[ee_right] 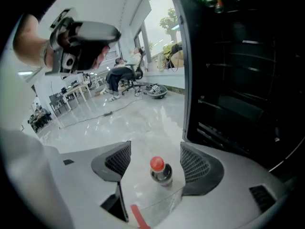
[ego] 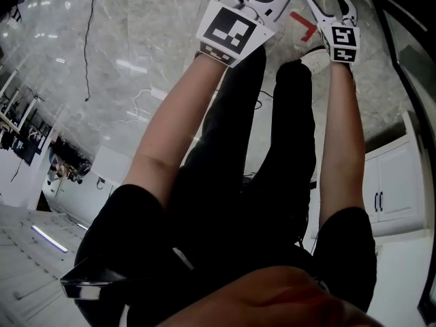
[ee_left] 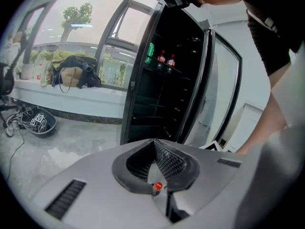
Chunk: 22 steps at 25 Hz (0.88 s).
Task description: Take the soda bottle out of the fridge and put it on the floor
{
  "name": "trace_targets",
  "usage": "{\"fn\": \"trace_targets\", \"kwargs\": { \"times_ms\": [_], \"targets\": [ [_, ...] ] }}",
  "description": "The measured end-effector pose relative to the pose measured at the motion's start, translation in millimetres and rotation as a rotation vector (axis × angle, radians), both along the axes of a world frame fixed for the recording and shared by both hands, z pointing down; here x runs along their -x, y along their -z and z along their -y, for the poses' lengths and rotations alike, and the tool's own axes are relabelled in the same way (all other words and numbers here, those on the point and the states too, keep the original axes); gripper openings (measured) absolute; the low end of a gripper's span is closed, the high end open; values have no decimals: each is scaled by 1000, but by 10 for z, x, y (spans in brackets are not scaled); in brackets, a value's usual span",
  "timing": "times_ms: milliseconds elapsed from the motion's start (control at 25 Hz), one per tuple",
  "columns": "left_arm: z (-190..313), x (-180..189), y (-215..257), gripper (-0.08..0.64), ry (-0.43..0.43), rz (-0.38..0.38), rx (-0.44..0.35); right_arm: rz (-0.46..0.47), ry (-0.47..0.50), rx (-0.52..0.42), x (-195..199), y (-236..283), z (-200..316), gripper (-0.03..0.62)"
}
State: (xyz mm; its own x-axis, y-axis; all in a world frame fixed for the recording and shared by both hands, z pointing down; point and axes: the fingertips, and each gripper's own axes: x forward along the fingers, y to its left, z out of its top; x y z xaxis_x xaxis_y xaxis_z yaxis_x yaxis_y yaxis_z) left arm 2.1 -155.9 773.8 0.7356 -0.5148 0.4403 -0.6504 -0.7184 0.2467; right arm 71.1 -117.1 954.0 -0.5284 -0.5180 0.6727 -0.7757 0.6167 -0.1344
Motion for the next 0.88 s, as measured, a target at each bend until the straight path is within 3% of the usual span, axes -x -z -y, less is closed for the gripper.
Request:
{"fn": "trace_targets", "kwargs": {
  "times_ms": [160,280,400,560,760,880],
  "targets": [
    [39,-73,633,1,5,-19,-25,117,-113,-79,-136,1126,-6,307],
    [33,-111,1277,0,23,-65,-30,229,-143,-139,-119,2155,-33,286],
    [-45,-176,1965,0,4,-100,-35,338,-125,-225,-77,3270,-50,161],
    [-230,-278,2933,1,-51,-138,-89,394,-94,-335,-135,4585,-103,16],
    [-512,-346,3922,1,-102,-191,-74,446,-78,-394,-157,5860,-285,12],
    [-710,-437,4499,1,-167,-190,-105,460,-54,-396,-155,6489,-489,12]
  ]
}}
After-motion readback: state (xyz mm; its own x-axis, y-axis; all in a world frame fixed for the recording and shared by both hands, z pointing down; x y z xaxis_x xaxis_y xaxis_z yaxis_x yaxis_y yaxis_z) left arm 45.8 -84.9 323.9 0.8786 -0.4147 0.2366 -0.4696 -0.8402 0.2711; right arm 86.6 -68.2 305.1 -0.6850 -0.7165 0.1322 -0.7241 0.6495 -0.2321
